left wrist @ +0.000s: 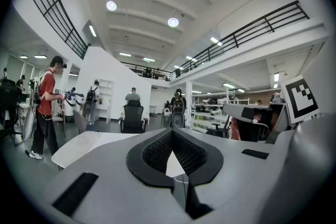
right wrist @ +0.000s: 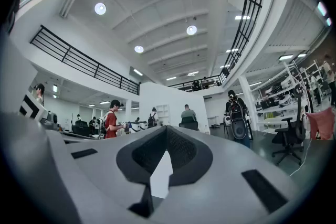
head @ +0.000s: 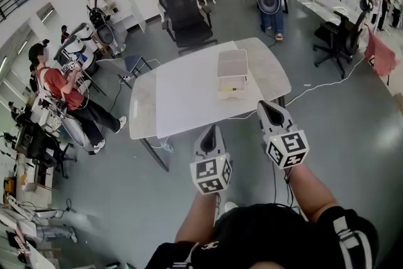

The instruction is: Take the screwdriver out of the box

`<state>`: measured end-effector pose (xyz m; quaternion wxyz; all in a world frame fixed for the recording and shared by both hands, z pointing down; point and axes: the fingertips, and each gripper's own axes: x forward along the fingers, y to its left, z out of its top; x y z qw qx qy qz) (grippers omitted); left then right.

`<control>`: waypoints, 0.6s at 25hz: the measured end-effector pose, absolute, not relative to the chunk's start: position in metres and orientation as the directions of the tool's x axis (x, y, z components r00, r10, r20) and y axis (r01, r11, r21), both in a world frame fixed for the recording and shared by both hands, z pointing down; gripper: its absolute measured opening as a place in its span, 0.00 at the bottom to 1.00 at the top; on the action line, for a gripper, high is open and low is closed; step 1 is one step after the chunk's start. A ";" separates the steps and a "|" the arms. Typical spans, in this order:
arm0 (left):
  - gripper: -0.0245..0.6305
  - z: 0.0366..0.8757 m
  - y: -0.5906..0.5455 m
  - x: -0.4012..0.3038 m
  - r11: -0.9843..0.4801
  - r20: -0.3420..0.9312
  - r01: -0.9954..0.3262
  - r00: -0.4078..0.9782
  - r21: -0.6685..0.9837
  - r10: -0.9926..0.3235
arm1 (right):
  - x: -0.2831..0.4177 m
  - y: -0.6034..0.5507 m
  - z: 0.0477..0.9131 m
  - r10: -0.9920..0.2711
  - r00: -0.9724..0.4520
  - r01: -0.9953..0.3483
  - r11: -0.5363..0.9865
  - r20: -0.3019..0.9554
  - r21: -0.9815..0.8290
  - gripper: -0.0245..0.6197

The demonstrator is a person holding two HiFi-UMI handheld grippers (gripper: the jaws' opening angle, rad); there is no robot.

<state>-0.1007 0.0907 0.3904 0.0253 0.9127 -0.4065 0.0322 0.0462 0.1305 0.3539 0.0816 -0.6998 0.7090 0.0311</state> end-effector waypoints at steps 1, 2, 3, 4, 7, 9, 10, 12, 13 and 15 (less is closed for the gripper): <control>0.06 0.391 0.092 -0.100 -0.666 0.079 -0.745 0.666 0.021 -0.742 | 0.047 0.132 0.354 -0.987 -0.011 -0.998 0.022 -0.159 -0.066 0.06; 0.06 0.391 0.094 -0.099 -0.665 0.079 -0.747 0.664 0.022 -0.743 | 0.048 0.133 0.354 -0.987 -0.015 -0.998 0.025 -0.160 -0.064 0.06; 0.06 0.392 0.095 -0.099 -0.663 0.078 -0.748 0.663 0.023 -0.745 | 0.048 0.134 0.354 -0.986 -0.019 -0.997 0.030 -0.164 -0.065 0.06; 0.06 0.392 0.096 -0.099 -0.662 0.078 -0.749 0.661 0.023 -0.746 | 0.049 0.134 0.354 -0.985 -0.023 -0.997 0.035 -0.169 -0.073 0.06; 0.06 0.391 0.097 -0.102 -0.657 0.082 -0.753 0.656 0.016 -0.750 | 0.049 0.134 0.353 -0.982 -0.027 -0.993 0.047 -0.189 -0.104 0.06; 0.06 0.392 0.094 -0.106 -0.653 0.088 -0.758 0.651 0.014 -0.754 | 0.045 0.131 0.354 -0.982 -0.031 -0.994 0.050 -0.187 -0.098 0.06; 0.06 0.392 0.092 -0.109 -0.651 0.089 -0.759 0.649 0.014 -0.755 | 0.043 0.128 0.354 -0.982 -0.035 -0.994 0.052 -0.185 -0.091 0.06; 0.06 0.392 0.087 -0.113 -0.648 0.090 -0.761 0.647 0.013 -0.757 | 0.039 0.122 0.355 -0.982 -0.039 -0.995 0.055 -0.183 -0.084 0.06; 0.06 0.393 0.084 -0.115 -0.648 0.090 -0.761 0.646 0.013 -0.758 | 0.037 0.119 0.355 -0.982 -0.040 -0.995 0.056 -0.184 -0.082 0.06; 0.06 0.394 0.076 -0.118 -0.648 0.088 -0.761 0.647 0.014 -0.758 | 0.033 0.112 0.356 -0.982 -0.040 -0.996 0.055 -0.185 -0.076 0.06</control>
